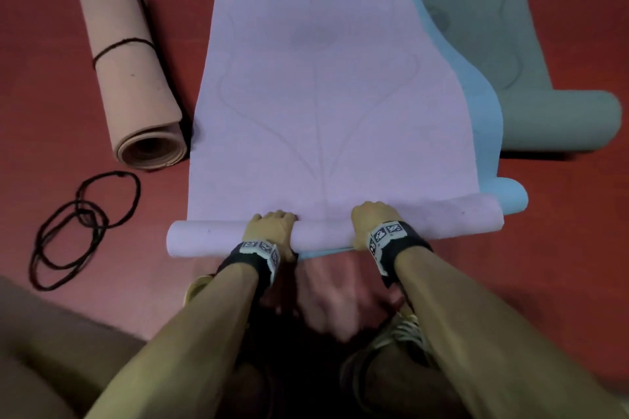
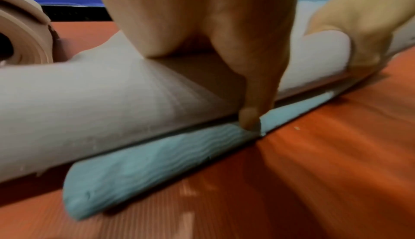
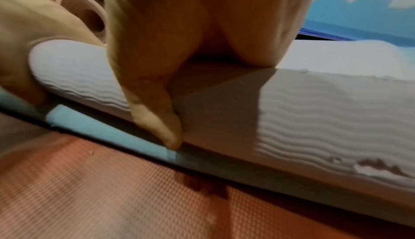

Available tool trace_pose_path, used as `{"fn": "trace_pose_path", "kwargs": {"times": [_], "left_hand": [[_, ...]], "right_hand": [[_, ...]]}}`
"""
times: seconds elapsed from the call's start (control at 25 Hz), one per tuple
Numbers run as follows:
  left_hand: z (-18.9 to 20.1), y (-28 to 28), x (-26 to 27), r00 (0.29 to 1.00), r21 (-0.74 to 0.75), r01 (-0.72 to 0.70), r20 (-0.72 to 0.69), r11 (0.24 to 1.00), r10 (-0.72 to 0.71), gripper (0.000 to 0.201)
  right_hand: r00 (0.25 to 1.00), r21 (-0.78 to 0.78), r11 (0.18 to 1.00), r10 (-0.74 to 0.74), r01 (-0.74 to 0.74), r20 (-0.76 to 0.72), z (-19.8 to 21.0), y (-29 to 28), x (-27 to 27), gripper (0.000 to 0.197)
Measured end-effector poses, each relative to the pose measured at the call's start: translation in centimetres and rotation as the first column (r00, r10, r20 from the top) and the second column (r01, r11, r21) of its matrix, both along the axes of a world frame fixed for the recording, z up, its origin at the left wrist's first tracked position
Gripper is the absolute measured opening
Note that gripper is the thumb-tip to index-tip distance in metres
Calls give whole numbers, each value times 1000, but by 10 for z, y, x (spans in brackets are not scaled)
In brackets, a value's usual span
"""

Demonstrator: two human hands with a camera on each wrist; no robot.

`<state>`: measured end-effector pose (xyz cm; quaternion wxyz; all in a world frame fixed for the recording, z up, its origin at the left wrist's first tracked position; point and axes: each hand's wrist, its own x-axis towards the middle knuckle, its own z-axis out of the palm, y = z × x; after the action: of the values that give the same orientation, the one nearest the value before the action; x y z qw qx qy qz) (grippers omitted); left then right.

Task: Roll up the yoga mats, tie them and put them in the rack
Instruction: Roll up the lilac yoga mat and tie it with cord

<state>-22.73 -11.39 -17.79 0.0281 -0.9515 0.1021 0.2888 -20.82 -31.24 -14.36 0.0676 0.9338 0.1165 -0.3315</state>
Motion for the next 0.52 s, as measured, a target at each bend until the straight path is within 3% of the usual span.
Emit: {"fn": "trace_pose_path", "kwargs": {"times": [0.16, 0.24, 0.32, 0.4, 0.48, 0.52], "left_hand": [[-2, 1, -20, 993, 3, 48, 111, 999, -48, 70], [5, -1, -7, 1000, 9, 10, 2, 1000, -10, 67], [1, -10, 9, 981, 133, -137, -121, 982, 153, 52], [-4, -26, 20, 967, 257, -163, -152, 953, 206, 32], [-1, -26, 27, 956, 366, -105, -219, 925, 195, 29], [-6, -22, 36, 964, 313, -113, -197, 943, 181, 38]], "right_hand": [[983, 10, 996, -82, 85, -165, 8, -2, 12, 19], [983, 18, 996, -83, 87, -166, 7, -2, 10, 18], [995, 25, 998, -59, 61, -78, -1, -5, 0, 28], [999, 26, 999, -39, 38, 27, -10, -9, -18, 43], [986, 15, 1000, -7, 4, 164, -19, -6, -36, 54], [976, 2, 1000, -6, 5, 216, -18, -3, -42, 55]]}}
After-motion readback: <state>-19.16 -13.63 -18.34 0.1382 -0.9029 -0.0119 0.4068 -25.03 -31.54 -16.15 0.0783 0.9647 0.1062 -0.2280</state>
